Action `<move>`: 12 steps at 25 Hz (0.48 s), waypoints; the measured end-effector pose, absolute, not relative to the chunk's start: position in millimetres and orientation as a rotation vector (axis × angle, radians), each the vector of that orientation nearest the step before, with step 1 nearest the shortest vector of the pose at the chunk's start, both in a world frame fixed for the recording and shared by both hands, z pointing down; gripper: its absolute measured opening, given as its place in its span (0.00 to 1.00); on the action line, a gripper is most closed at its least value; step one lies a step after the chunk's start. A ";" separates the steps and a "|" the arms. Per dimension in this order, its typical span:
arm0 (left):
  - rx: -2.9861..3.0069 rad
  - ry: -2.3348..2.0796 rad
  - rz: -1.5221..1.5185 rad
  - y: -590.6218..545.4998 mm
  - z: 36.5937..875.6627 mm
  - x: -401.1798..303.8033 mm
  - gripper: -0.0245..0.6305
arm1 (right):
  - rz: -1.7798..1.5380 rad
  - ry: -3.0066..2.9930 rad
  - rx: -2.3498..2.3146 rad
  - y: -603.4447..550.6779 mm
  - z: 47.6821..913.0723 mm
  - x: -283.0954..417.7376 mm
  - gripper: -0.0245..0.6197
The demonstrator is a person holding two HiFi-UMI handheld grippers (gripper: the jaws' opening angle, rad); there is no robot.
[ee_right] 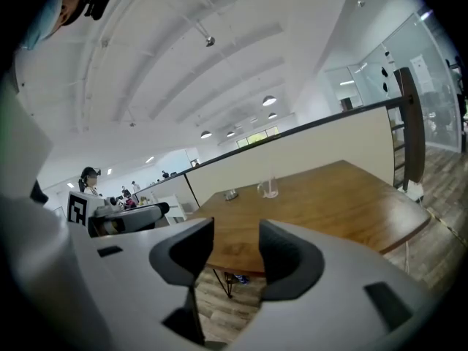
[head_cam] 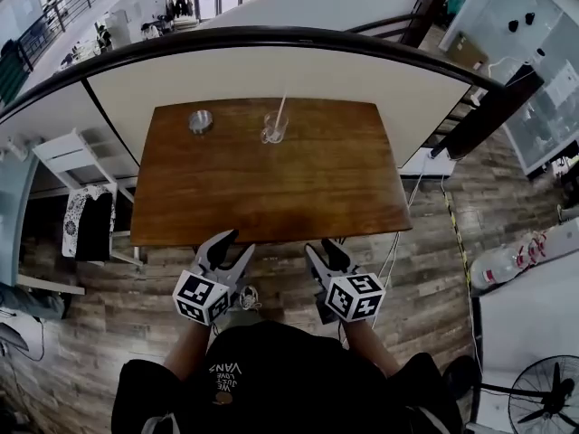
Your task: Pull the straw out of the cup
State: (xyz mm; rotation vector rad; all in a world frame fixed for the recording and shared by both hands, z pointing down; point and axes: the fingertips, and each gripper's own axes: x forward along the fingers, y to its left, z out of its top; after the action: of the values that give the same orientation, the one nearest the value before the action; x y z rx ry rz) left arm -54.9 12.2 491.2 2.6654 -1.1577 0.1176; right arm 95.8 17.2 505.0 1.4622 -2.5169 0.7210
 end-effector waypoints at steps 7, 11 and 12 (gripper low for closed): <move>2.700 -1.071 0.121 -48.0 488.8 -75.4 0.29 | 0.742 -2.487 1.537 -31.7 501.6 70.6 0.29; 2.723 -1.025 0.125 -76.6 487.1 -85.2 0.29 | 0.743 -2.471 1.589 -55.1 498.4 60.8 0.29; 2.729 -1.014 0.123 -82.6 486.2 -87.2 0.29 | 0.741 -2.466 1.603 -60.1 498.3 59.4 0.29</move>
State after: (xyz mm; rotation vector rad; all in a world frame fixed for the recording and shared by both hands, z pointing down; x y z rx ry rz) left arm -87.2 -82.6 486.2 2.7285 -1.0138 0.1234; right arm 59.4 -60.1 498.3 1.6034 -2.4657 0.7413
